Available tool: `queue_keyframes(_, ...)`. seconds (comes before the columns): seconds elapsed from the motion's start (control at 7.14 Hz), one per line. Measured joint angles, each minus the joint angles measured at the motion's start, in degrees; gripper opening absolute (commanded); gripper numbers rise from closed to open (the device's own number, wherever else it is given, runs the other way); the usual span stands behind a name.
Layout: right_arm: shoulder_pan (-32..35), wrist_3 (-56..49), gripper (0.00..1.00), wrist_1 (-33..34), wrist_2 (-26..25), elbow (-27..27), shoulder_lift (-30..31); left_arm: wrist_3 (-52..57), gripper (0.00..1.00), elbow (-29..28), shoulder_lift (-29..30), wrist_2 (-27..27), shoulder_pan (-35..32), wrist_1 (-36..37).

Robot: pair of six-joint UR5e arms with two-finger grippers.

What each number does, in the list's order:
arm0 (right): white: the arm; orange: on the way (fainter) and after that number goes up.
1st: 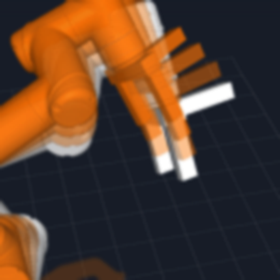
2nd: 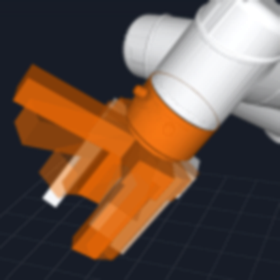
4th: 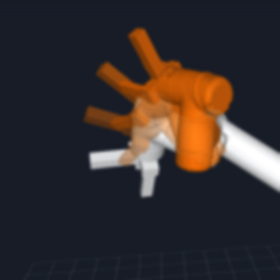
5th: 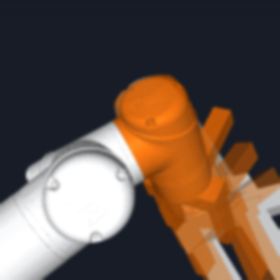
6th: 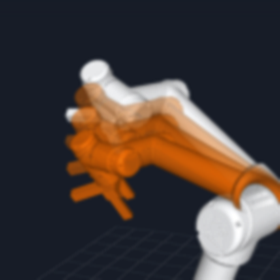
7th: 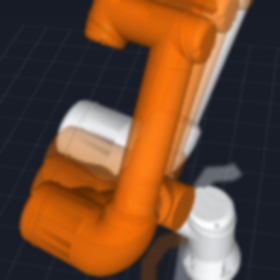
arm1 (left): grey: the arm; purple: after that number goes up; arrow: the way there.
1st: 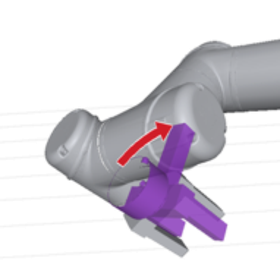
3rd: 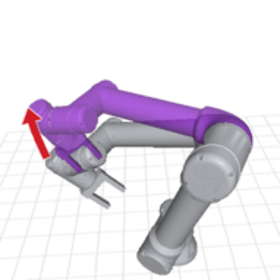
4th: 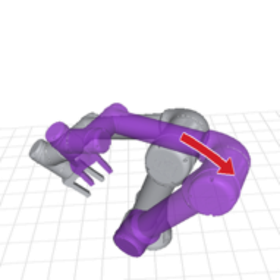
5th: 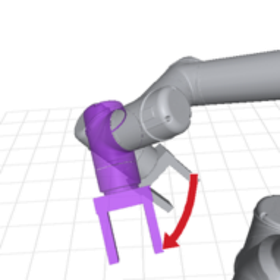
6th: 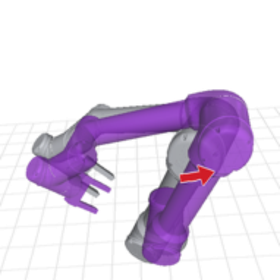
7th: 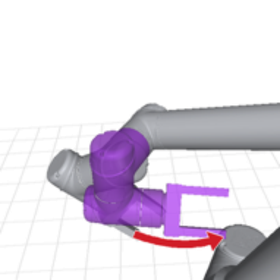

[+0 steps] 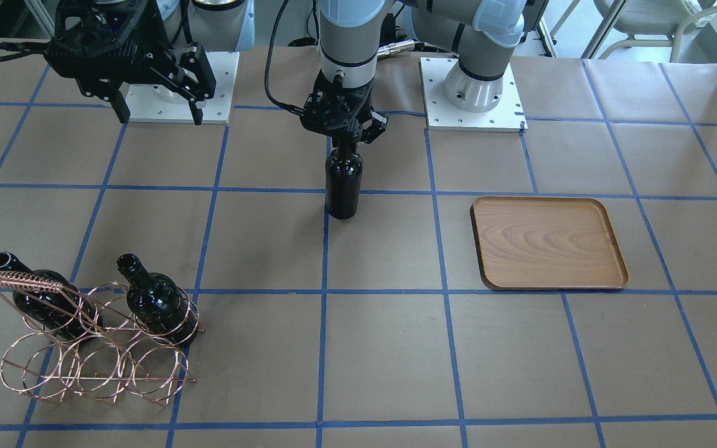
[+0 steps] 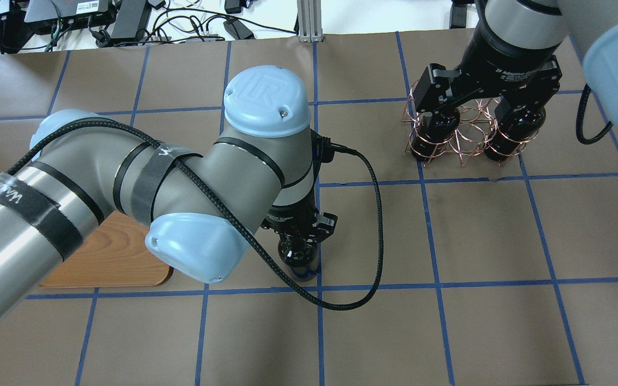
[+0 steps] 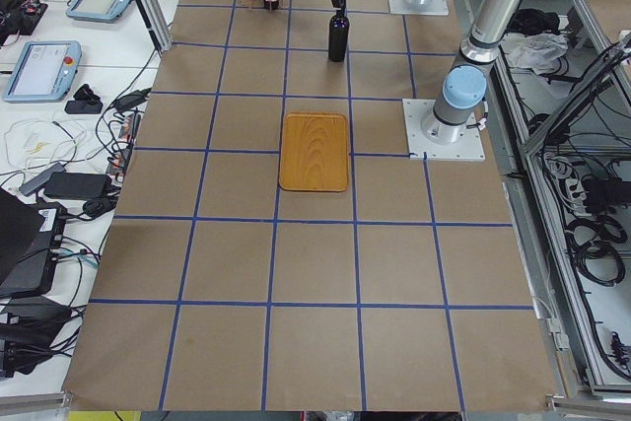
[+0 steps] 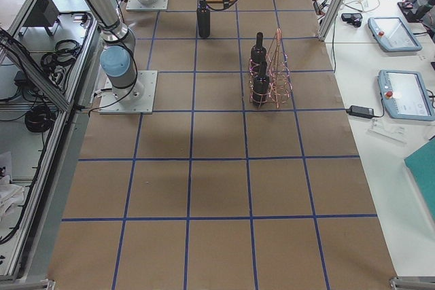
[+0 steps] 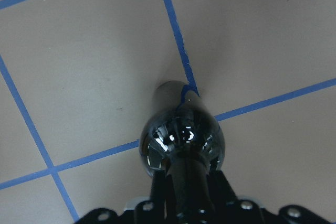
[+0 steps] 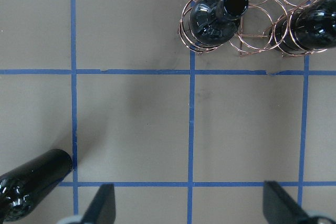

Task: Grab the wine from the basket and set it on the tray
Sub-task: 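Lift the bottle with the left gripper and carry it over the wooden tray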

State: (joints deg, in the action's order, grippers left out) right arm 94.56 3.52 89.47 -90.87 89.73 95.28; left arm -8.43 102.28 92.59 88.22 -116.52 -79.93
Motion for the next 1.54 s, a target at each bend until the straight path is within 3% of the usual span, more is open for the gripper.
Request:
queue_keyframes(0.28,0.01,0.0,1.0,-0.04,-0.01,0.01,0.0,4.97,0.0,-5.3,-1.0,1.38,4.92,-7.04)
queue_keyframes(0.7,-0.02,-0.08,1.0,-0.01,-0.16,0.04,-0.05,19.5,0.0,-9.97,-2.96,4.6,22.22,-12.87)
queue_keyframes(1.12,0.0,-0.01,1.0,0.0,-0.08,0.12,-0.01,39.47,0.0,-8.37,-3.42,4.55,42.24,-12.81)
queue_keyframes(1.54,0.06,0.07,1.0,0.0,0.35,0.21,-0.01,48.54,0.0,-3.24,-2.55,4.61,51.89,-5.62)
